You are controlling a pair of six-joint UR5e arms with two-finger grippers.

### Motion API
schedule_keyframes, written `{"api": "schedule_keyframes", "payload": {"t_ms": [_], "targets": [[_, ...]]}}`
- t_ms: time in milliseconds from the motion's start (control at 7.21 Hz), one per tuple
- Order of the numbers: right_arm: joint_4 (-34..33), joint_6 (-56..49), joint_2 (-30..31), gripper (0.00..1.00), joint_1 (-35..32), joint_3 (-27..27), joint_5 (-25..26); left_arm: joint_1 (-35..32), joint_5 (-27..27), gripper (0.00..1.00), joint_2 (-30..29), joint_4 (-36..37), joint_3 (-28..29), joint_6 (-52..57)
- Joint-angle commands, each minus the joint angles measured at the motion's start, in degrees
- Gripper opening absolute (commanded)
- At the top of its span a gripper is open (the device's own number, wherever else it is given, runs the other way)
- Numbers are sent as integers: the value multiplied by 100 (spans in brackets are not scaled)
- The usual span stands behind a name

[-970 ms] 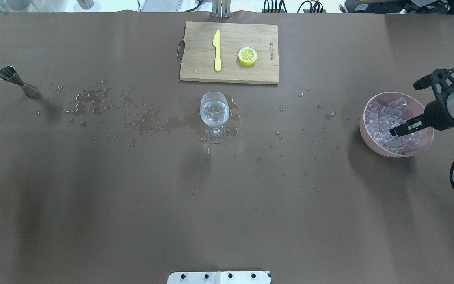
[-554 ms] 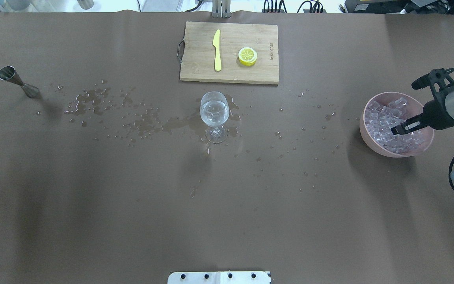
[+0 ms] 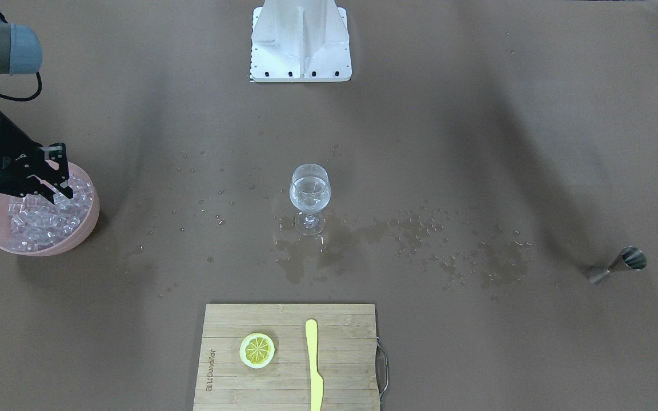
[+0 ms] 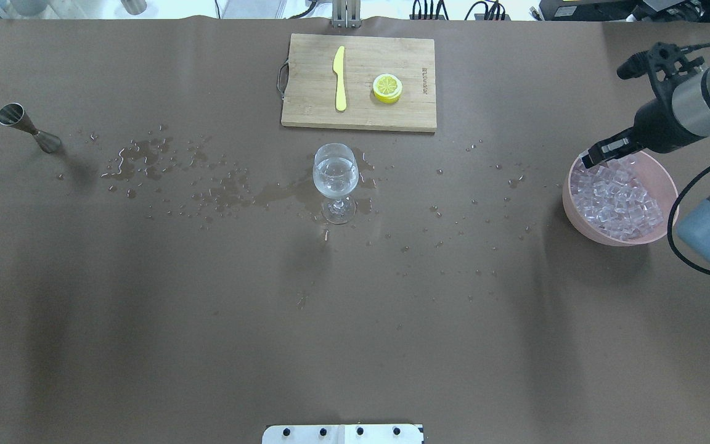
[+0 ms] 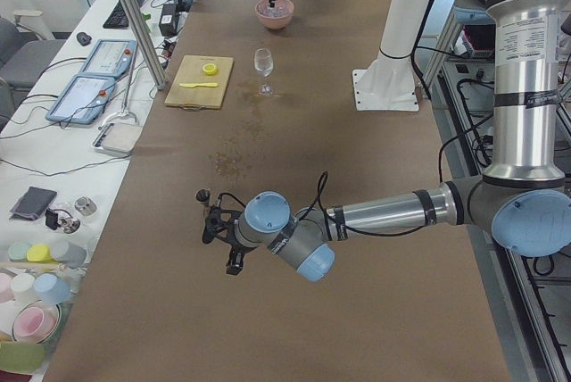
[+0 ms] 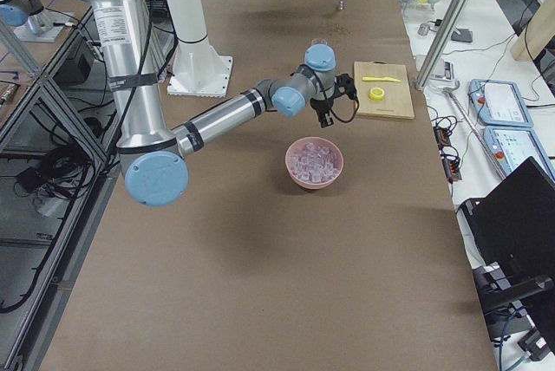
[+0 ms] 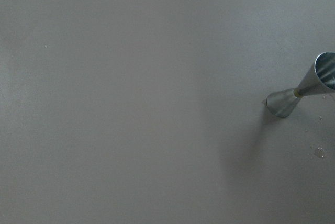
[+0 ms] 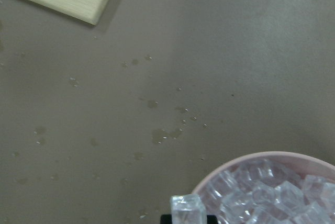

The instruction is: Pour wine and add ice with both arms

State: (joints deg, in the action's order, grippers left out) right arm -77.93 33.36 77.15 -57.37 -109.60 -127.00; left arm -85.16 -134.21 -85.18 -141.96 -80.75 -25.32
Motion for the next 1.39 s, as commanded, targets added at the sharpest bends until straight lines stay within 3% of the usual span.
{"api": "schedule_keyframes", "payload": {"t_ms": [0, 277, 416, 693, 970, 1248], "targets": [[-757, 1918, -1284, 0, 897, -246, 540, 8, 0, 98, 19, -60, 42, -17], [-1755, 2306, -2278, 0, 1393, -229, 1052, 8, 0, 98, 10, -69, 173, 0], [-1917, 2402, -2518, 0, 1456, -194, 1080, 8, 0, 98, 10, -69, 156, -8], [-1918, 2684, -2783, 0, 1727, -63, 1395, 8, 0, 98, 10, -78, 156, -17], [-1883, 3210, -3370, 0, 2026, 507, 1729, 17, 0, 98, 10, -69, 156, -17], [-1883, 3256, -3452, 0, 2063, 527, 1748, 17, 0, 98, 2, -69, 174, -17]]}}
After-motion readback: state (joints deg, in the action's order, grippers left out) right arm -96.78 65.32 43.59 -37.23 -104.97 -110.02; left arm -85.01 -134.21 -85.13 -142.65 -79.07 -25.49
